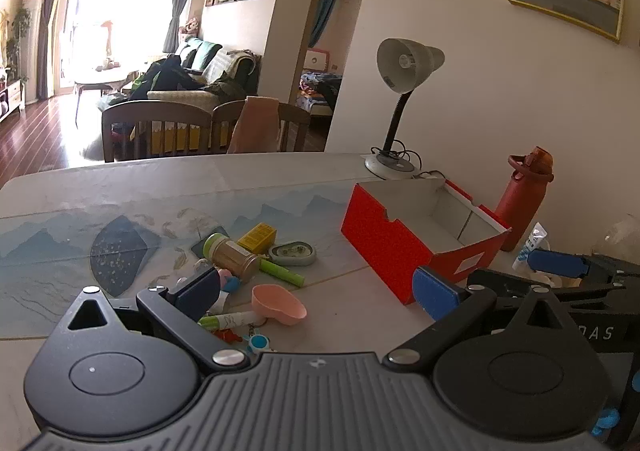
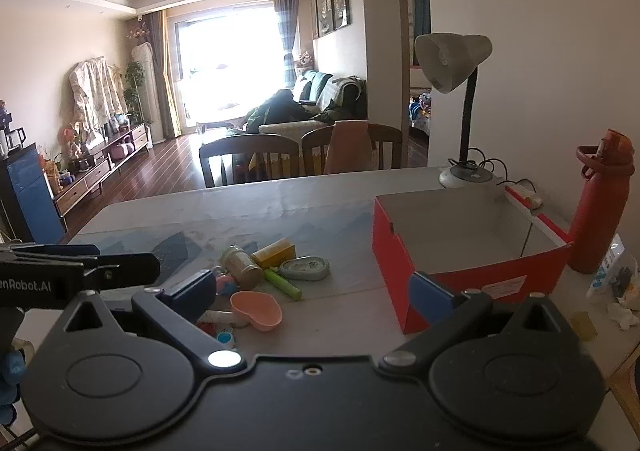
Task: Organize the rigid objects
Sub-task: 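Reach the right tool to the pink heart dish while the left tool approaches the glue tube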
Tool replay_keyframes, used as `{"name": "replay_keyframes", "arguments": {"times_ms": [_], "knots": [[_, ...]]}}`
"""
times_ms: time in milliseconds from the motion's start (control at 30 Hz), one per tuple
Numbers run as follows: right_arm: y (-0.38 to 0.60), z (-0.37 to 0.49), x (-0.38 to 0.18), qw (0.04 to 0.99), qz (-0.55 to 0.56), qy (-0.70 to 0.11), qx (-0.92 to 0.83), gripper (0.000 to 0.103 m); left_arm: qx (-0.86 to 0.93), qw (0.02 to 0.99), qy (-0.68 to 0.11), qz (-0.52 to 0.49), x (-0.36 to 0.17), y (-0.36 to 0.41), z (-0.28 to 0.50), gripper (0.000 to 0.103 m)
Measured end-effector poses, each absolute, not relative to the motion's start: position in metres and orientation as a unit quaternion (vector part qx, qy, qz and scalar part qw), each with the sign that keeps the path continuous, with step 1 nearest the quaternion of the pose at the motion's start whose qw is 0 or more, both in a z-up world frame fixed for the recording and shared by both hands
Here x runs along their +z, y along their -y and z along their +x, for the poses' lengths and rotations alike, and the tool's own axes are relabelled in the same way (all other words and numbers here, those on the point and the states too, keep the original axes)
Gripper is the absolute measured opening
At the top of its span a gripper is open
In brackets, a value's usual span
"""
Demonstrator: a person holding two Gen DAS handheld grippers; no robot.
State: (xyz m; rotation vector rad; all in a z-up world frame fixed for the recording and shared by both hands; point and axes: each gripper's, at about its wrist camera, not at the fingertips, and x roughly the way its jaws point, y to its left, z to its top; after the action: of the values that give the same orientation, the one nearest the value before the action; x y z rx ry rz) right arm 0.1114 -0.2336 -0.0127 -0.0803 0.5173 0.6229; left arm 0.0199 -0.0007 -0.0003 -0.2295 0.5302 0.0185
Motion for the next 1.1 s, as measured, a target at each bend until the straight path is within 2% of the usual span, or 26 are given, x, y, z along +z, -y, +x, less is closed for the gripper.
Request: {"name": "replay_keyframes", "arguments": {"times_ms": [800,1100], "knots": [[0.182,0.202,-0.061,0.849,-0.089,-0.317,0.412,0.1,0.116,0.923,-0.332,-0.156,-0.064,-0.049,0.096,0.103],[0.142,0.231,-0.1,0.802,-0.149,-0.34,0.468,0.092,0.164,0.894,-0.375,-0.184,-0.101,-0.078,0.113,0.103]]}}
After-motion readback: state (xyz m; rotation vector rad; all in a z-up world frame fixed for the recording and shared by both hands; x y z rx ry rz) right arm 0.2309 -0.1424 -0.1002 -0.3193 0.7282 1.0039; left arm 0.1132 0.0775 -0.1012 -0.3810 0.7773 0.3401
